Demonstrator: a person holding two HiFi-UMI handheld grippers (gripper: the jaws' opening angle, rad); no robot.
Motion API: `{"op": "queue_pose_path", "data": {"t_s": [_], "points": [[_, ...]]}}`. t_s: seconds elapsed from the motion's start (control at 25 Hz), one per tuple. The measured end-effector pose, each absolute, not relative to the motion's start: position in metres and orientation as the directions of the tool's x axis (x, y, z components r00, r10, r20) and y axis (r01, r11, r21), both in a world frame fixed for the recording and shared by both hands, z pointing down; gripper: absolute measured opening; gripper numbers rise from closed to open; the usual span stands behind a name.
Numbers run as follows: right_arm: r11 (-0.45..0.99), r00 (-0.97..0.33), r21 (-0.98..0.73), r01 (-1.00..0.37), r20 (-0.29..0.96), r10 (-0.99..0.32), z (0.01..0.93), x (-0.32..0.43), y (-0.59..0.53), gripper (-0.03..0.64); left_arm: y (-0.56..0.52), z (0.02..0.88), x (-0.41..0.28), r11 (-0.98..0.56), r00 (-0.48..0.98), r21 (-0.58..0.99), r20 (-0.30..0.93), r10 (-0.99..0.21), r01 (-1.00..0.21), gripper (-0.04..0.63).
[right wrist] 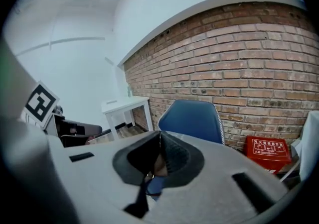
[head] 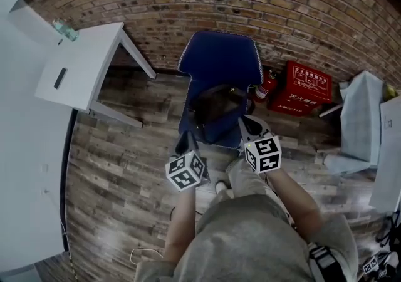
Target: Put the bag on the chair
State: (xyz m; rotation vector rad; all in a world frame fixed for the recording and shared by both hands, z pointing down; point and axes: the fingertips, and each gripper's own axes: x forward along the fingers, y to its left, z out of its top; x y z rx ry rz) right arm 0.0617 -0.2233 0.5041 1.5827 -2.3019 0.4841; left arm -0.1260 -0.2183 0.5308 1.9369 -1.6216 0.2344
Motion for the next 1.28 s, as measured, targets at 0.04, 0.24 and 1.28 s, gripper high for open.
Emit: {"op": "queue_pose_path", "data": {"t_s": [0.04,0.24,1.28], "points": [[0.337,-0.349,-0.105,-0.936,0.423,-0.837,0.499,0.060,-0.217,0.006,-0.212,0.528,-0.127,-0.081,0.244,0.327,0.494,-0.835,-0.941,0.015],[0.352,-0.365,-0.109,-0.930,0.389,-0.846,0.477,0.048,-0.188,0.006,-0.183,0.508,-0.138,-0.096,0.259,0.331,0.493,-0.830,-0.939,0.011],[0.406,-0.423,-0.120,-0.906,0.317,-0.849,0.434,0.025,-0.093,0.003,-0.085,0.471,-0.157,-0.165,0.343,0.380,0.466,-0.816,-0.910,0.009]]}}
